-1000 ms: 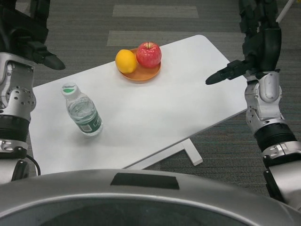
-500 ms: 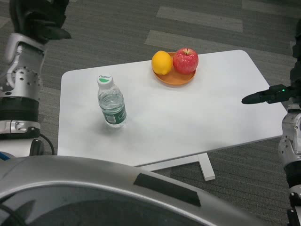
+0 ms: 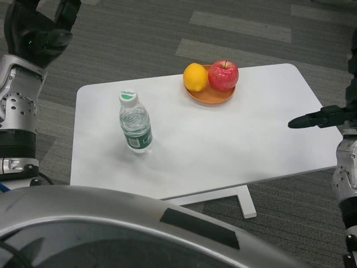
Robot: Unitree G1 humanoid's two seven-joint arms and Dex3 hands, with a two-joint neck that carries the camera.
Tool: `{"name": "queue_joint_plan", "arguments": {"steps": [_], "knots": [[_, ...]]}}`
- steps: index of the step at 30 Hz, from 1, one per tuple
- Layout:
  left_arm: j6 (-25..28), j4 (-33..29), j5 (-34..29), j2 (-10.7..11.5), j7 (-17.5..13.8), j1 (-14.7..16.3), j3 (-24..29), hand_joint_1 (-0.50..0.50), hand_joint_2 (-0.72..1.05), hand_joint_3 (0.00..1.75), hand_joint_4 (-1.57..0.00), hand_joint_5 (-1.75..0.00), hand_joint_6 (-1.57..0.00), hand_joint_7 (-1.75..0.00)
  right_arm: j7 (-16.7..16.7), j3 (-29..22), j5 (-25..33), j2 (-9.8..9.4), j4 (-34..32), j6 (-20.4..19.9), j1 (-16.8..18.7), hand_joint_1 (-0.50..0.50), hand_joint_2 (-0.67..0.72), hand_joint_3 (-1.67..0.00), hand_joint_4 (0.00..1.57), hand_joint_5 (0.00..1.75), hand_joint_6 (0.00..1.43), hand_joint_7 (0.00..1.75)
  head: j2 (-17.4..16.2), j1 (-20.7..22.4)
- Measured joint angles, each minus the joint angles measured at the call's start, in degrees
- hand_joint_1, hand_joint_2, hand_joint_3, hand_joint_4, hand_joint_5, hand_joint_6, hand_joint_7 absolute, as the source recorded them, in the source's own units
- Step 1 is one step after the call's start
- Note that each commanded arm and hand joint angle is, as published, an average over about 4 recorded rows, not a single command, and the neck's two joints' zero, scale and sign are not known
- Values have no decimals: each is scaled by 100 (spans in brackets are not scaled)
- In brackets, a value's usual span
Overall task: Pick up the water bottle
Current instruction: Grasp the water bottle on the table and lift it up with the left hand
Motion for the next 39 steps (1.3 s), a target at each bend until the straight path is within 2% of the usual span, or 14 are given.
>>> {"name": "queue_joint_plan", "arguments": {"steps": [6, 11, 15, 19, 27, 32, 35, 39], "knots": [[225, -151, 417, -114, -43, 324, 73, -50, 76, 9, 0, 0, 0, -14, 0, 3, 0, 13, -14, 0, 1, -50, 22, 0, 0, 0, 0, 7, 19, -77], [515, -224, 774, -153, -114, 489, 98, -50, 94, 9, 0, 0, 0, -14, 0, 2, 0, 27, -32, 0, 2, -50, 22, 0, 0, 0, 0, 7, 90, -133], [657, -232, 1102, -176, -187, 517, 94, -50, 105, 17, 0, 0, 0, -14, 0, 3, 0, 28, -31, 0, 2, -50, 25, 0, 0, 0, 0, 7, 154, -174], [747, -245, 1431, -184, -252, 527, 61, -50, 105, 17, 0, 0, 0, -14, 0, 3, 0, 29, -13, 0, 2, -50, 28, 0, 0, 0, 0, 7, 290, -205], [759, -266, 2728, -268, -361, 618, -238, -50, 105, 17, 0, 0, 0, -14, 0, 3, 0, 30, 32, 0, 4, -50, 28, 0, 0, 0, 0, 7, 477, -305], [201, -175, 3468, -361, -364, 620, -508, -50, 103, 9, 0, 0, 0, -14, 0, 3, 0, 30, 39, 0, 5, -50, 28, 0, 0, 0, 0, 7, 481, -353], [-186, -87, 3770, -459, -362, 627, -631, -50, 96, 9, 0, 0, 0, -14, 0, 3, 0, 30, 39, 0, 5, -50, 28, 0, 0, 0, 0, 7, 472, -369], [-634, 35, 4104, -496, -341, 690, -818, -50, 96, 9, 0, 0, 0, -14, 0, 4, 0, 30, 40, 0, 5, -50, 28, 0, 0, 0, 0, 7, 473, -355]]}}
